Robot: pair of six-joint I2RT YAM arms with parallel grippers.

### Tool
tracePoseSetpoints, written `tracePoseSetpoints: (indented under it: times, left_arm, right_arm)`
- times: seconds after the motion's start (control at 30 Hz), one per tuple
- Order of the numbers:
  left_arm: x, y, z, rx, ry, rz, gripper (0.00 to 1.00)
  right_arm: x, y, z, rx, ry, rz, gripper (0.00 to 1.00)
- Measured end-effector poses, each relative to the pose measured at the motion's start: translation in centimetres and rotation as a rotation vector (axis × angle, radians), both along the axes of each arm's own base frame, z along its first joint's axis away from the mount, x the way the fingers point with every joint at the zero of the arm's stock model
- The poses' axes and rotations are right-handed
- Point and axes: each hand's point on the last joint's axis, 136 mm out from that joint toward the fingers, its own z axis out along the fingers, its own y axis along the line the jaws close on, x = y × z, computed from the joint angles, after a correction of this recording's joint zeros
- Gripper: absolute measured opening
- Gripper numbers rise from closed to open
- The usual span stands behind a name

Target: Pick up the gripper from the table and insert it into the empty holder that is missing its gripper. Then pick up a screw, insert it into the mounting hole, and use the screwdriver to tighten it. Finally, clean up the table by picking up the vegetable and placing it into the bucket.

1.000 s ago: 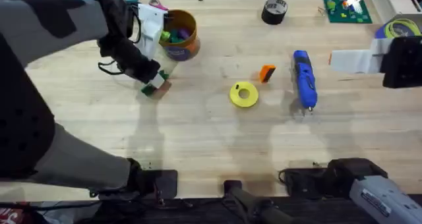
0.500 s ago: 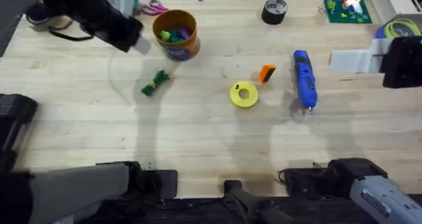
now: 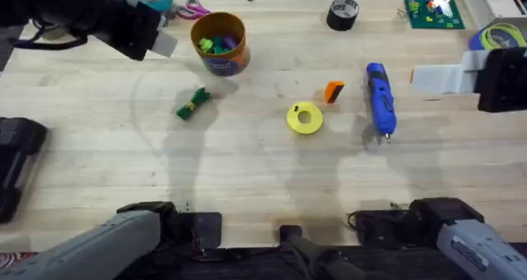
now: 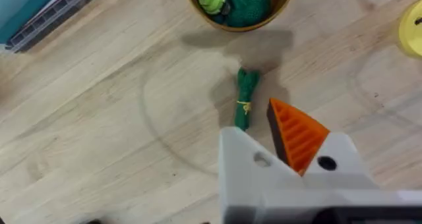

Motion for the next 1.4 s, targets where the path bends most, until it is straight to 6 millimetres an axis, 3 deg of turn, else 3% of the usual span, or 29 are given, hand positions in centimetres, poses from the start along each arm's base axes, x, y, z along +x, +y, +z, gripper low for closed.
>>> tracePoseSetpoints:
  times: [0.27, 0.3, 0.47, 0.5, 0.97, 1.4]
  left_arm:
    - [0.0, 0.0, 0.1, -0.001, -0.003, 0.001, 0.005]
    - [0.0, 0.0, 0.1, 0.0, -0.005, 0.0, 0.099]
    - [0.0, 0.0, 0.1, -0.003, -0.006, -0.001, 0.888]
    - [0.0, -0.1, 0.1, -0.004, -0.005, 0.001, 0.959]
    - [0.3, 0.0, 0.2, -0.004, -0.015, 0.002, 0.985]
    - [4.0, 0.1, 2.9, -0.057, -0.187, 0.087, 0.985]
  right_arm:
    - [0.0, 0.0, 0.0, 0.0, 0.0, 0.0, 0.996]
    - [0.0, 0.0, 0.0, 0.0, 0.0, 0.0, 0.997]
    - [0.0, 0.0, 0.0, 0.0, 0.001, 0.0, 0.997]
    - [0.0, 0.0, 0.0, 0.0, 0.001, 0.0, 0.997]
    - [0.0, 0.0, 0.0, 0.0, 0.0, 0.0, 0.997]
    - [0.0, 0.0, 0.0, 0.0, 0.0, 0.0, 0.997]
